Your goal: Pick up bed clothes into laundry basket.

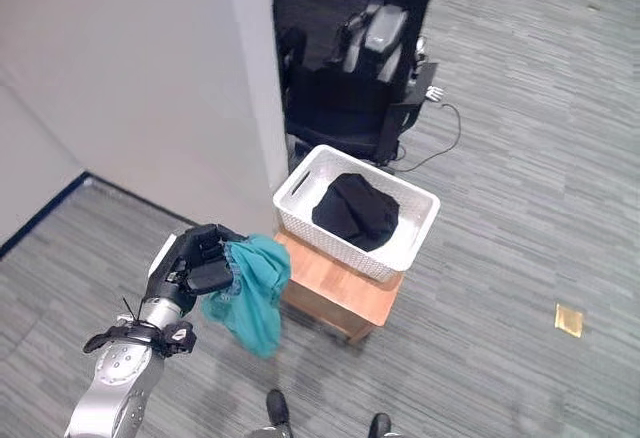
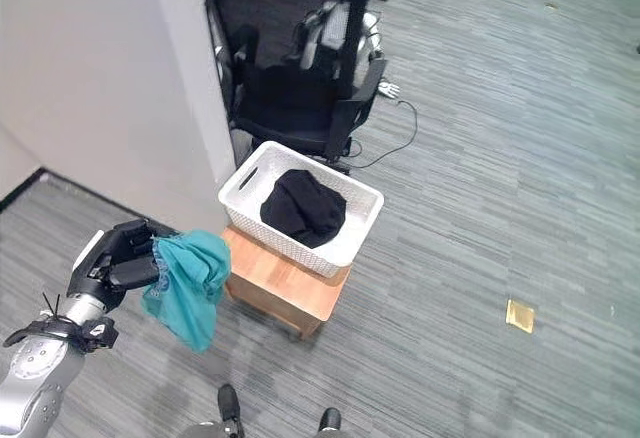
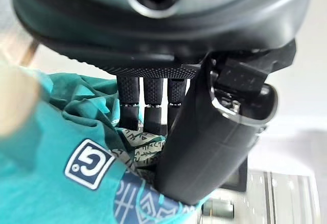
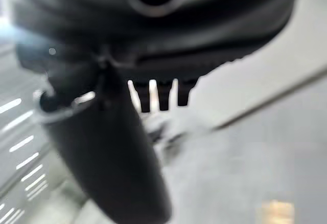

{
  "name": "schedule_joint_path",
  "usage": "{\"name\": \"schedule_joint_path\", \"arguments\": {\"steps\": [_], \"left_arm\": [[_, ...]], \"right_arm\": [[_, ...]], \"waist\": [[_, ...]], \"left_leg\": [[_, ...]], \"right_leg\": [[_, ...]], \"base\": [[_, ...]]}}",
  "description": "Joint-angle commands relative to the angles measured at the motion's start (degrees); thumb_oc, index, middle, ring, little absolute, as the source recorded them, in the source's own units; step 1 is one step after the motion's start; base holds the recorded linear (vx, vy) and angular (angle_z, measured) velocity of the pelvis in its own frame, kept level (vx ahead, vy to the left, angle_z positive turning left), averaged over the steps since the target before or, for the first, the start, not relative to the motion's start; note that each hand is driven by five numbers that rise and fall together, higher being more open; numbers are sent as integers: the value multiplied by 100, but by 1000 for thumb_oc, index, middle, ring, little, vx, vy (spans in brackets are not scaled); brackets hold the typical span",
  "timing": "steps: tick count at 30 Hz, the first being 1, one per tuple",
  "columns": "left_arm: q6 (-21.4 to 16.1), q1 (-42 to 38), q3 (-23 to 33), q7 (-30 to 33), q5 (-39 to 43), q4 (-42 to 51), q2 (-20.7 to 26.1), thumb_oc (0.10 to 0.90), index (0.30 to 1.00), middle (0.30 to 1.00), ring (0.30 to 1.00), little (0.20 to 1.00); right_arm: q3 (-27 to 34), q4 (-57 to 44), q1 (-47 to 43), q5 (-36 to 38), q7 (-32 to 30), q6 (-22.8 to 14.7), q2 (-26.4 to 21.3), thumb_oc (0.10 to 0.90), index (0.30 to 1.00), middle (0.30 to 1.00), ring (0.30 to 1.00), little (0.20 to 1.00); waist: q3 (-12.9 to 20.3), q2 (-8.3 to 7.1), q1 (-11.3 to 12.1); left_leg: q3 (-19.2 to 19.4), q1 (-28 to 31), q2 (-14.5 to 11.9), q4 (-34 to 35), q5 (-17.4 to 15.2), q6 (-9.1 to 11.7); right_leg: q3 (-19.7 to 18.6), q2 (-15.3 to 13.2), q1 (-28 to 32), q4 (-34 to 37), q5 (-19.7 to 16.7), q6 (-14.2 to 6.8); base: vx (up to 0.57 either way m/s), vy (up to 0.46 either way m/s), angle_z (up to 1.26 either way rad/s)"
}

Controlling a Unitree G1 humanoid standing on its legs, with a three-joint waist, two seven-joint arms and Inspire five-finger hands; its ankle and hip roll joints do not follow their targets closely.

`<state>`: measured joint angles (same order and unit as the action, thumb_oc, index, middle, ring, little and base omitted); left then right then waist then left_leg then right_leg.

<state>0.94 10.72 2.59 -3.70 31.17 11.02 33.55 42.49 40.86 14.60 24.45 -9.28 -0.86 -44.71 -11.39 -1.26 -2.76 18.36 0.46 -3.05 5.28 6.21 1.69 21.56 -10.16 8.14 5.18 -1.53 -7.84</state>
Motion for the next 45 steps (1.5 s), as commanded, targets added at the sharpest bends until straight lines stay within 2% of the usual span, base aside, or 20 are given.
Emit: {"name": "schedule_joint_path", "arguments": {"steps": [1, 2, 6, 8, 9, 10, 11, 14, 21, 23, 24, 26, 28, 30, 33, 40, 45], "left_arm": [[-811, -635, 638, -2, -41, 1025, 113, 400, 300, 300, 300, 300], [-911, -744, 1005, 89, -45, 1083, 251, 400, 300, 300, 300, 300], [-1168, -1135, 1669, 356, 19, 1078, 719, 400, 300, 300, 300, 300], [-1298, -1498, 1792, 500, 43, 941, 1207, 400, 300, 300, 300, 300], [-1316, -1525, 1782, 504, 52, 903, 1251, 400, 300, 300, 300, 300], [-1386, -2026, 1577, 622, -84, 691, 1737, 400, 300, 300, 300, 300], [-1449, -2422, 1322, 709, -187, 560, 2034, 400, 300, 300, 300, 300], [-1521, -3388, 631, 764, -215, 288, 2595, 400, 300, 300, 300, 300], [-1624, -5736, -1332, 786, 201, -709, 3056, 400, 300, 300, 300, 300], [-1650, -6419, -1909, 761, 311, -1034, 3103, 400, 300, 300, 300, 300], [-1653, -6452, -1940, 762, 314, -1047, 3102, 400, 300, 300, 300, 300], [-1630, -7247, -2629, 679, 423, -1426, 3127, 400, 300, 300, 300, 300], [-1617, -7767, -3055, 669, 486, -1780, 3046, 400, 300, 300, 300, 300], [-1602, -8011, -3240, 693, 469, -1980, 2992, 400, 300, 300, 300, 300], [-1483, -8979, -3990, 742, 523, -3058, 2588, 400, 300, 300, 300, 300], [-1352, -9606, -4382, 721, 744, -4206, 2039, 400, 300, 300, 300, 300], [-1363, -9884, -4524, 716, 739, -4430, 1967, 400, 300, 300, 300, 300]], "right_arm": [[-295, 65, -476, 40, -91, -428, -111, 800, 900, 900, 900, 900], [-674, 506, -467, 138, -33, -420, 542, 800, 900, 900, 900, 900], [-1179, 1141, -471, 319, 200, -294, 1261, 800, 900, 900, 900, 900], [-1581, 1373, -495, 336, 348, -240, 1576, 800, 900, 900, 900, 900], [-1595, 1393, -517, 343, 354, -251, 1595, 800, 900, 900, 900, 900], [-1996, 1703, -661, 374, 504, -166, 1746, 800, 900, 900, 900, 900], [-2248, 1718, -790, 319, 513, -179, 1881, 800, 900, 900, 900, 900], [-2700, 1856, -880, 292, 619, -117, 2109, 800, 900, 900, 900, 900], [-3653, 2104, -812, -246, 864, 49, 2434, 800, 900, 900, 900, 900], [-3902, 2241, -761, -433, 986, 115, 2531, 800, 900, 900, 900, 900], [-3895, 2241, -760, -434, 985, 115, 2541, 800, 900, 900, 900, 900], [-4202, 2674, -700, -649, 1181, 201, 2629, 800, 900, 900, 900, 900], [-4343, 2875, -666, -764, 1256, 242, 2704, 800, 900, 900, 900, 900], [-4409, 2966, -628, -825, 1285, 261, 2727, 800, 900, 900, 900, 900], [-4578, 3137, -560, -880, 1344, 304, 2777, 800, 900, 900, 900, 900], [-4742, 2711, -571, -890, 1335, 253, 2772, 800, 900, 900, 900, 900], [-4742, 2350, -525, -842, 1291, 216, 2794, 800, 900, 900, 900, 900]], "waist": [[339, -164, 234], [343, -127, 281], [400, -73, 374], [428, -50, 390], [421, -76, 384], [479, -18, 376], [480, -27, 368], [534, 44, 282], [600, 137, 111], [610, 133, 80], [608, 124, 89], [631, 164, 33], [638, 170, 9], [648, 181, -14], [645, 247, -183], [582, 242, -442], [524, 300, -586]], "left_leg": [[-192, 384, -121, -28, -538, 267], [-236, 373, -130, -28, -518, 288], [-321, 360, -159, -28, -473, 347], [-365, 342, -169, -28, -445, 378], [-369, 339, -171, -28, -444, 380], [-374, 350, -167, -28, -428, 401], [-379, 355, -166, -28, -420, 411], [-356, 387, -173, -28, -404, 440], [-267, 419, -176, -28, -363, 461], [-252, 410, -175, -28, -352, 470], [-252, 410, -174, -28, -352, 470], [-232, 398, -175, -28, -346, 475], [-223, 396, -174, -28, -342, 473], [-220, 398, -173, -28, -344, 472], [-154, 379, -175, -28, -329, 470], [58, 332, -195, -28, -310, 473], [184, 235, -209, -28, -290, 481]], "right_leg": [[247, -37, 34, -235, 42, -232], [280, -10, 66, -213, 71, -207], [363, 35, 132, -170, 129, -169], [393, 54, 164, -142, 146, -159], [398, 57, 164, -138, 146, -157], [410, 68, 194, -122, 150, -158], [418, 73, 206, -115, 148, -156], [422, 69, 241, -97, 145, -170], [385, 59, 240, -88, 95, -212], [375, 61, 229, -79, 87, -222], [374, 60, 228, -79, 87, -222], [379, 54, 208, -66, 71, -248], [378, 57, 199, -60, 63, -258], [379, 59, 197, -59, 59, -264], [309, 69, 129, -46, 48, -279], [58, 114, -96, -20, -20, -301], [-114, 120, -293, -18, -71, -317]], "base": [[-5, -36, -1], [-2, -34, 4], [-2, -43, 7], [-5, -35, 38], [5, -25, 32], [14, -21, 14], [16, -22, 15], [5, -3, 22], [2, 3, 1], [-1, 4, -8], [3, -2, -11], [8, 3, -10], [19, 4, -4], [21, 1, -9], [0, 0, 0], [11, 3, -12], [12, 4, -27]]}}
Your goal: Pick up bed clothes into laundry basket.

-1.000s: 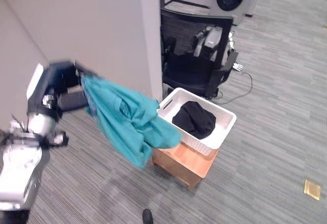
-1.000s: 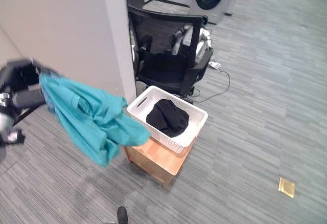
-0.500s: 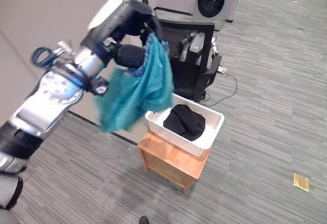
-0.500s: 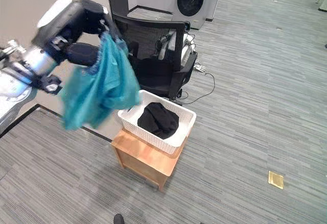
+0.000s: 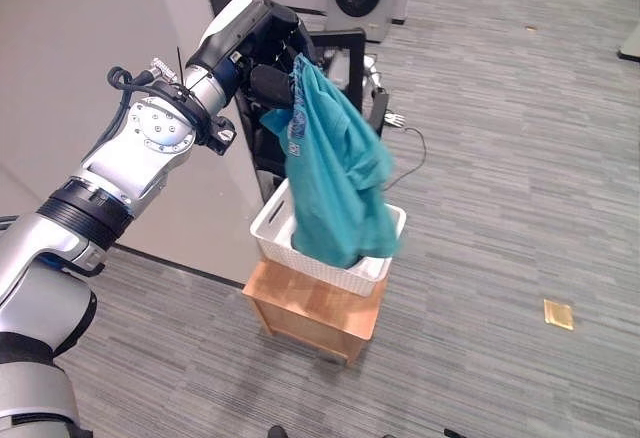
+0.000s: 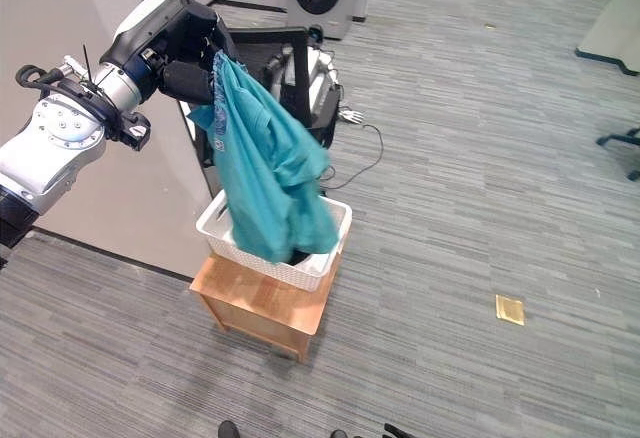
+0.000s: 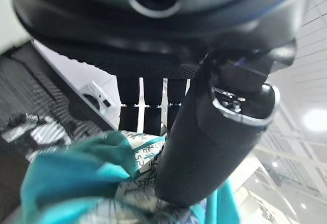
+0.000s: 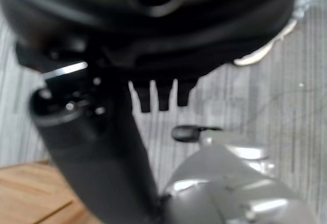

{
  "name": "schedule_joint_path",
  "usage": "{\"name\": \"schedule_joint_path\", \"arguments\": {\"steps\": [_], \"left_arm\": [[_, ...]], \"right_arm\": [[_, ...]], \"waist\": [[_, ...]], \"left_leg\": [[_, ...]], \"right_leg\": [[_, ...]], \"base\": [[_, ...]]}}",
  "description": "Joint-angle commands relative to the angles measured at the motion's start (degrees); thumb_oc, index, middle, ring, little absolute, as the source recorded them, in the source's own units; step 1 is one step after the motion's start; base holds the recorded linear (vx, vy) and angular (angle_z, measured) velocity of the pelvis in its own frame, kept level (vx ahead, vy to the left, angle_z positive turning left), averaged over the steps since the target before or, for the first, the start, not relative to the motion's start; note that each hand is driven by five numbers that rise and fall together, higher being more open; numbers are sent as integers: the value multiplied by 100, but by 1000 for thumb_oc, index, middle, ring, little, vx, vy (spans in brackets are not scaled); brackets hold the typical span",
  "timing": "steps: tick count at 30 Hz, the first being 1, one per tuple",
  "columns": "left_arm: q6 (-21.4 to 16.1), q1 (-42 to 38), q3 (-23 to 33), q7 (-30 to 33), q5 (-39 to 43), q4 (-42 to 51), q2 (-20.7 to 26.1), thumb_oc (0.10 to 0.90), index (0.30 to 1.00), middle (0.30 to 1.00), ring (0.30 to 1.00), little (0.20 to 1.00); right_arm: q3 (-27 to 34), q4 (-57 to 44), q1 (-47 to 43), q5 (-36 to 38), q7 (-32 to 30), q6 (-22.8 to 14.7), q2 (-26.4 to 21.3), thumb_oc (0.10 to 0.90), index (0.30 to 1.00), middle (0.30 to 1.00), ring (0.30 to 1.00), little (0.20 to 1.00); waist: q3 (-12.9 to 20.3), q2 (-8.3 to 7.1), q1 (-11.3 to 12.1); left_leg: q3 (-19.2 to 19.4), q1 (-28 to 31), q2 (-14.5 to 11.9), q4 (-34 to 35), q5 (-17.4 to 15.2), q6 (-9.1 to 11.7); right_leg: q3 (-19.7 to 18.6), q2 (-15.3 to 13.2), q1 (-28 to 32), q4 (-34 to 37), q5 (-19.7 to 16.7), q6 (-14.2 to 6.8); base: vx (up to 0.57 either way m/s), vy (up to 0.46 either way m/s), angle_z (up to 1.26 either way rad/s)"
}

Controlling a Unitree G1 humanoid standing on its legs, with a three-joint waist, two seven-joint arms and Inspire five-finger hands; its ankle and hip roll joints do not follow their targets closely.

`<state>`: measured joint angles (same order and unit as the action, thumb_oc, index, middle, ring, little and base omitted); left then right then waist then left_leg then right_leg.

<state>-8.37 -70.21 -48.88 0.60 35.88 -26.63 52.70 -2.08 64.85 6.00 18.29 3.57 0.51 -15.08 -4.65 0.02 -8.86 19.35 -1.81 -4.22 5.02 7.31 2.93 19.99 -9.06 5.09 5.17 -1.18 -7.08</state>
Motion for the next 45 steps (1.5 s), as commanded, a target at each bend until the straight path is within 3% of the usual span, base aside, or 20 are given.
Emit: {"name": "schedule_joint_path", "arguments": {"steps": [1, 11, 12, 14, 16, 25, 32, 45], "left_arm": [[-433, -1795, 620, 286, 270, -667, 51, 400, 300, 300, 300, 300], [-462, -2171, 363, 292, -2, -1056, 117, 400, 300, 300, 300, 300], [-448, -2168, 393, 294, 2, -1133, 128, 400, 300, 300, 300, 300], [-439, -2178, 407, 317, -29, -1253, 140, 400, 300, 300, 300, 300], [-431, -2197, 408, 311, -33, -1336, 137, 400, 300, 300, 300, 300], [-385, -2306, 577, 338, 33, -1972, 126, 400, 300, 300, 300, 300], [-435, -2266, 626, 372, -56, -1893, 132, 400, 300, 300, 300, 300], [-459, -1858, 808, 449, -375, -1718, 77, 400, 300, 300, 300, 300]], "right_arm": [[-284, -52, 336, -227, 5, 81, -168, 800, 900, 900, 900, 900], [-134, -277, 393, -236, -48, 35, -227, 800, 900, 900, 900, 900], [-102, -291, 397, -236, -66, 23, -248, 800, 900, 900, 900, 900], [-85, -317, 402, -242, -75, 11, -270, 800, 900, 900, 900, 900], [-71, -330, 411, -238, -86, 2, -274, 800, 900, 900, 900, 900], [-41, -360, 359, -177, -119, -58, -297, 800, 900, 900, 900, 900], [-49, -694, 372, -218, -139, -107, -341, 800, 900, 900, 900, 900], [-70, -841, 495, -301, -152, -160, -383, 800, 900, 900, 900, 900]], "waist": [[-149, 172, 26], [-378, 352, -202], [-401, 372, -230], [-460, 368, -261], [-456, 374, -263], [-676, 305, -356], [-836, 341, -376], [-1050, 228, -292]], "left_leg": [[87, 461, -92, -2, -400, 357], [271, 346, -66, -2, -394, 380], [223, 392, -57, -2, -513, 428], [342, 335, -76, -2, -387, 388], [272, 378, -69, -2, -511, 435], [473, 198, -159, -2, -441, 484], [523, 154, -159, -2, -443, 486], [498, 110, -188, -2, -415, 485]], "right_leg": [[41, 10, 10, -17, -107, -392], [-187, -5, -278, -17, -171, -419], [-287, -6, -273, -17, -87, -473], [-254, 8, -353, -17, -195, -423], [-339, 9, -322, -17, -97, -471], [-503, 97, -667, -17, -179, -471], [-512, 82, -748, -17, -204, -472], [-394, 85, -758, -17, -215, -458]], "base": [[28, 4, -18], [14, 13, -11], [3, 11, -15], [1, 7, -20], [84, 18, -19], [-10, -6, -16], [2, 9, -4], [-2, 2, -2]]}}
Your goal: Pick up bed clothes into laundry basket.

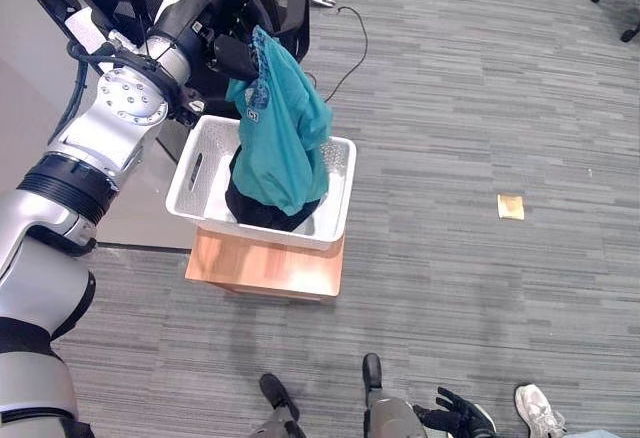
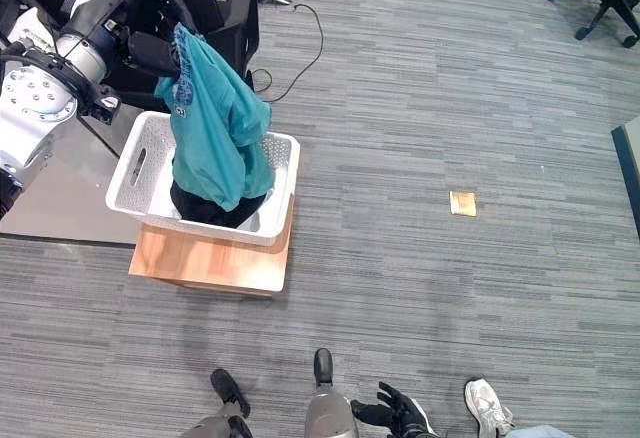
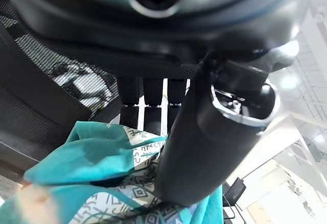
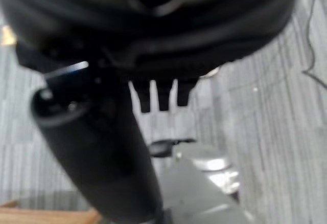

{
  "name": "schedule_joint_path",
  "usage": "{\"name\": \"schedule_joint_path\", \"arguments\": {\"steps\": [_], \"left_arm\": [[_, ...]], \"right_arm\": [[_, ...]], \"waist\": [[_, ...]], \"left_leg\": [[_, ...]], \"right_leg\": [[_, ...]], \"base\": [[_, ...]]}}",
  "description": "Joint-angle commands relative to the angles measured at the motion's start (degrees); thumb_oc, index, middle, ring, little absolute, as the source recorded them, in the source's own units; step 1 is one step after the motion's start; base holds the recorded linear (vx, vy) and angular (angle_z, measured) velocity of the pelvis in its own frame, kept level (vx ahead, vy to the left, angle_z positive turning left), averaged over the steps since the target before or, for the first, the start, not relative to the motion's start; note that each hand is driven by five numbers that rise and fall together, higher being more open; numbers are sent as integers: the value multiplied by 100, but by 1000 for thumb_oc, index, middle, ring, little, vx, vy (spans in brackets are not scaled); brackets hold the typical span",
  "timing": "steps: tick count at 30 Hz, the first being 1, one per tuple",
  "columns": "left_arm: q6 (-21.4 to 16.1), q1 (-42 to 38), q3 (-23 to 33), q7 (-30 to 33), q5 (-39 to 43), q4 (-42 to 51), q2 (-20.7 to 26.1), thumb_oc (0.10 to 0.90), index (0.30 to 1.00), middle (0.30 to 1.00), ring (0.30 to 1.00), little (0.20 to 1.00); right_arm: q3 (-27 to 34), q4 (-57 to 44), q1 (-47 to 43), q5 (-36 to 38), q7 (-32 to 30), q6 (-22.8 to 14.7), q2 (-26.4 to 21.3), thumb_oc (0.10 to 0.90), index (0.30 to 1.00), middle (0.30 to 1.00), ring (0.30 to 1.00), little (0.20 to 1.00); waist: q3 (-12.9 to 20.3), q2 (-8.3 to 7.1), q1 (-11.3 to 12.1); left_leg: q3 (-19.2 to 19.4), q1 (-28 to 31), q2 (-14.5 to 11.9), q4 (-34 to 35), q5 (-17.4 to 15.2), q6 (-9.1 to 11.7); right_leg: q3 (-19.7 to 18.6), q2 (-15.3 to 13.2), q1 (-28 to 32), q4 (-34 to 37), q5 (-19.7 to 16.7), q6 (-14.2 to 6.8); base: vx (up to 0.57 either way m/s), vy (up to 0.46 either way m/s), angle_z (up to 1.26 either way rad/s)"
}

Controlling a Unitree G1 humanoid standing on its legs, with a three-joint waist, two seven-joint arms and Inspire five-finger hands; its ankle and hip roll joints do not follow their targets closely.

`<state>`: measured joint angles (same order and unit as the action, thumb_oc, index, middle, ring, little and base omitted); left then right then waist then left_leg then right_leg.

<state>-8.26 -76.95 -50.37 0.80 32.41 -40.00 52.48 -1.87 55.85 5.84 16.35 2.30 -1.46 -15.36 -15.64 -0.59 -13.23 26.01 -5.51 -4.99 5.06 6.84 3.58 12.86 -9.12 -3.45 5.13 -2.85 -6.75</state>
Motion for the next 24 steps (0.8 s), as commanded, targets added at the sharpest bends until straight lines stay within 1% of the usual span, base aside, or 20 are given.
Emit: {"name": "schedule_joint_path", "arguments": {"steps": [1, 7, 11, 15, 19, 24], "left_arm": [[-458, -1146, 985, 421, -35, -403, 96, 400, 300, 300, 300, 300], [-404, -906, 1086, 393, -71, -469, 35, 400, 300, 300, 300, 300], [-410, -832, 1042, 357, -185, -273, 114, 400, 300, 300, 300, 300], [-405, -705, 1068, 359, -201, -142, 93, 400, 300, 300, 300, 300], [-423, -505, 1092, 327, -249, 194, 89, 400, 300, 300, 300, 300], [-422, -99, 1113, 196, -404, 781, 220, 400, 300, 300, 300, 300]], "right_arm": [[-91, 62, 515, -104, -23, 38, -351, 800, 900, 900, 900, 900], [-156, 73, 536, -130, 1, 37, -347, 800, 900, 900, 900, 900], [-198, 62, 553, -173, 37, 53, -358, 800, 900, 900, 900, 900], [-253, 16, 522, -182, 47, 60, -365, 800, 900, 900, 900, 900], [-307, -73, 516, -224, 69, 70, -361, 800, 900, 900, 900, 900], [-270, -244, 586, -280, 83, 68, -375, 800, 900, 900, 900, 900]], "waist": [[33, 278, 158], [8, 230, 214], [15, 227, 281], [19, 235, 328], [8, 229, 374], [-11, 232, 424]], "left_leg": [[-174, 473, -115, -6, -366, 419], [-209, 474, -126, -6, -370, 414], [-264, 482, -112, -6, -378, 402], [-329, 484, -99, -6, -382, 394], [-377, 488, -92, -6, -385, 390], [-398, 498, -71, -6, -396, 379]], "right_leg": [[330, 89, 91, -13, -54, -492], [382, 85, 134, -13, -41, -491], [418, 66, 181, -13, -17, -477], [470, 53, 228, -13, 0, -471], [529, 30, 272, -13, 8, -464], [559, 13, 309, -13, 12, -457]], "base": [[-9, 9, 6], [-2, 1, 8], [-1, 1, 1], [5, 6, 12], [-10, 8, 12], [-9, 10, 8]]}}
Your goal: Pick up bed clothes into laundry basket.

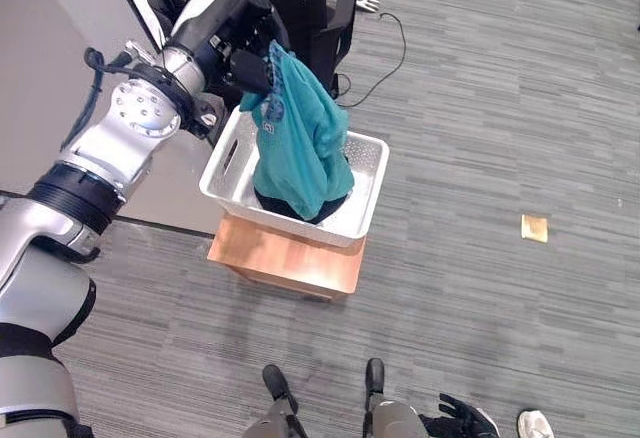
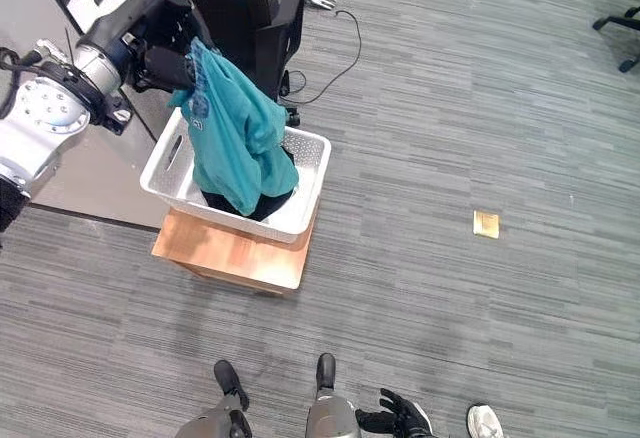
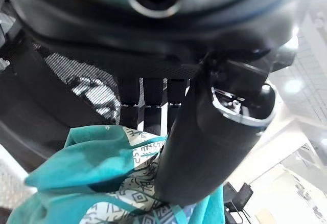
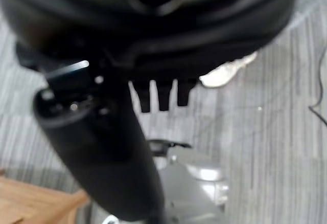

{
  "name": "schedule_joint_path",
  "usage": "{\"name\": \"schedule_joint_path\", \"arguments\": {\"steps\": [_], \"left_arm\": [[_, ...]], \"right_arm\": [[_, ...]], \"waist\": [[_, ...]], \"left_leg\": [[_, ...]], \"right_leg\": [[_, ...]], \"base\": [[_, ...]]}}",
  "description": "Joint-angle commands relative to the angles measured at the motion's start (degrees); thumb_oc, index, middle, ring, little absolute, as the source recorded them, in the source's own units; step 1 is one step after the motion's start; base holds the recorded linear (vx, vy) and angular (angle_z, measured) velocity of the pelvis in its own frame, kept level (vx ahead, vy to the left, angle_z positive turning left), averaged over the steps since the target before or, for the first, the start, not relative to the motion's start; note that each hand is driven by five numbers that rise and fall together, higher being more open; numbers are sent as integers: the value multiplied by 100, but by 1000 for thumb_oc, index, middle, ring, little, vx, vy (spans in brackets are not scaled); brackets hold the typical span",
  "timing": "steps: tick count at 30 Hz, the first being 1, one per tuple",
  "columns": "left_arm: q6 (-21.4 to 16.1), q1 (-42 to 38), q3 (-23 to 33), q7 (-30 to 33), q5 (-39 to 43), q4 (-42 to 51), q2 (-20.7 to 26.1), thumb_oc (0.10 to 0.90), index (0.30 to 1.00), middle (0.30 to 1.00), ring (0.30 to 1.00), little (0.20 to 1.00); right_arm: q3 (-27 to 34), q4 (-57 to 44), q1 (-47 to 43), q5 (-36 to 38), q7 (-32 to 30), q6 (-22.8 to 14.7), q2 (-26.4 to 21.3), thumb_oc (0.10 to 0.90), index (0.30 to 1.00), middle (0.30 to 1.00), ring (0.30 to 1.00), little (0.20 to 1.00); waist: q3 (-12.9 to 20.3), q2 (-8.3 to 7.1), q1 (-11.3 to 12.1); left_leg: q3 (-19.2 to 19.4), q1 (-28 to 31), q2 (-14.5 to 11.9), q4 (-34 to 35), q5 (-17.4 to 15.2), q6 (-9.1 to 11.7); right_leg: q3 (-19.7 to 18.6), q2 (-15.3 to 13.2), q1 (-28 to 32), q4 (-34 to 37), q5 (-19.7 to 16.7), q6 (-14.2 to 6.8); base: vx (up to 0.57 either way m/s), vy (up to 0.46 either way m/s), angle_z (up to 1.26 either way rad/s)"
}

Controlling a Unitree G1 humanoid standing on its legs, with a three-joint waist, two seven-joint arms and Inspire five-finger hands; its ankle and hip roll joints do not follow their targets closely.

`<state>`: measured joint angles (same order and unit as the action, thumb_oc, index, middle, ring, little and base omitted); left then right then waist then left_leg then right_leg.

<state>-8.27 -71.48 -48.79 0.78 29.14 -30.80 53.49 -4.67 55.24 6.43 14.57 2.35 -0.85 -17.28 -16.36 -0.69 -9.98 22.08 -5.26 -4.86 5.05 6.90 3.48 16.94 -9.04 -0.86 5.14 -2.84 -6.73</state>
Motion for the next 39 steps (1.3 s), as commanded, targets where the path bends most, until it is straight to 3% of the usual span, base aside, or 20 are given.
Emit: {"name": "schedule_joint_path", "arguments": {"steps": [1, 10, 20, 39], "left_arm": [[-399, -543, 990, 148, -74, -94, 106, 400, 300, 300, 300, 300], [-367, -415, 1024, 127, -92, -210, -160, 400, 300, 300, 300, 300], [-289, -753, 975, 222, -84, -1027, -505, 400, 300, 300, 300, 300], [-271, -1606, 668, 261, 44, -1804, -614, 400, 300, 300, 300, 300]], "right_arm": [[26, -197, 550, -120, 78, 8, -191, 800, 900, 900, 900, 900], [-5, -117, 522, -156, 60, 4, -203, 800, 900, 900, 900, 900], [-83, -238, 471, -119, 28, -14, -258, 800, 900, 900, 900, 900], [-43, -364, 540, -144, -12, -16, -281, 800, 900, 900, 900, 900]], "waist": [[49, 241, 107], [-43, 242, 92], [-114, 210, 6], [-5, 379, -202]], "left_leg": [[-13, 469, -83, -5, -402, 388], [-36, 407, -95, -5, -369, 392], [-26, 303, -134, -5, -328, 412], [166, 434, -98, -5, -406, 421]], "right_leg": [[167, -1, 54, -14, 8, -459], [165, -3, -1, -14, -12, -443], [109, 46, -145, -14, -29, -428], [-4, 85, -154, -14, 33, -432]], "base": [[0, 0, 0], [0, 0, 0], [5, -2, -1], [37, 7, -5]]}}
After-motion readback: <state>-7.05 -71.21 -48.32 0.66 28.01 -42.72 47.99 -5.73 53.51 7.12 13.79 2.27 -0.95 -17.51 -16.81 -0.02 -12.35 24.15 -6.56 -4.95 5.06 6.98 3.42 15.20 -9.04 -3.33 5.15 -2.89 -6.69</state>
